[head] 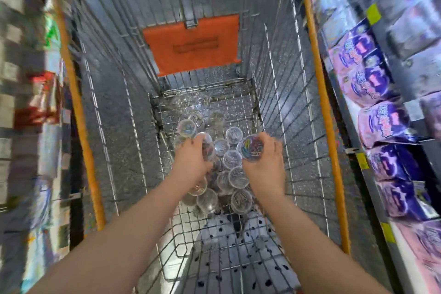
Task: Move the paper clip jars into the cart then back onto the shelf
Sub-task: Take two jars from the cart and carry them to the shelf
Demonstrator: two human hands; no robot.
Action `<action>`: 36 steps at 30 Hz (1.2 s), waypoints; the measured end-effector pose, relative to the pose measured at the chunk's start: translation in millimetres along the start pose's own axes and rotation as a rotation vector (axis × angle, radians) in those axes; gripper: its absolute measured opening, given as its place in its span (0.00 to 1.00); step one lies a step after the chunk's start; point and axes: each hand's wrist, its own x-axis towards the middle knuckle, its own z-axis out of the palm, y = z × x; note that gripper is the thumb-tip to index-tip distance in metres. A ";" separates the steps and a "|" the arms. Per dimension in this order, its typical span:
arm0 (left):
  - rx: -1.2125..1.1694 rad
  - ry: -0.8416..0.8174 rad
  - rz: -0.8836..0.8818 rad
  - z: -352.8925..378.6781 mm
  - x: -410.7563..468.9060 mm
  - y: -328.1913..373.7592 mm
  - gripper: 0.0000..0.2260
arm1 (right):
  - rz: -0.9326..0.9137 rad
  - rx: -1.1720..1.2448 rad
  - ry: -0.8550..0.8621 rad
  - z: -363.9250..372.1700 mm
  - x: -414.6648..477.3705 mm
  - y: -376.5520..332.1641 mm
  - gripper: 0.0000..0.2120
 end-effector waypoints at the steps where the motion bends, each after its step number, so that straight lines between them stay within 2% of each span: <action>1: -0.041 0.003 -0.010 -8.1 -5.8 3.4 0.28 | -0.039 0.015 0.003 -5.0 -3.9 -7.3 0.31; 5: -0.257 0.112 0.021 -46.0 -36.0 20.9 0.26 | -0.186 0.097 0.001 -23.6 -21.1 -37.7 0.31; 9: -0.343 0.193 0.053 -89.7 -72.2 39.9 0.30 | -0.309 0.123 -0.011 -47.5 -34.4 -71.1 0.31; 16: -0.345 0.387 0.098 -156.7 -134.0 71.5 0.29 | -0.591 0.105 -0.043 -99.2 -45.8 -114.5 0.35; 23: -0.432 0.699 0.056 -194.5 -211.8 98.2 0.27 | -0.862 0.198 -0.081 -156.4 -82.9 -161.8 0.37; 29: -0.525 0.938 -0.036 -217.6 -304.0 106.9 0.28 | -1.067 0.342 -0.207 -190.7 -138.8 -202.5 0.37; 32: -0.552 1.067 -0.097 -222.9 -356.0 100.4 0.27 | -1.123 0.470 -0.362 -193.8 -178.2 -225.4 0.37; 36: -0.620 1.253 -0.212 -231.0 -427.7 79.7 0.24 | -1.240 0.509 -0.520 -186.3 -242.5 -256.6 0.35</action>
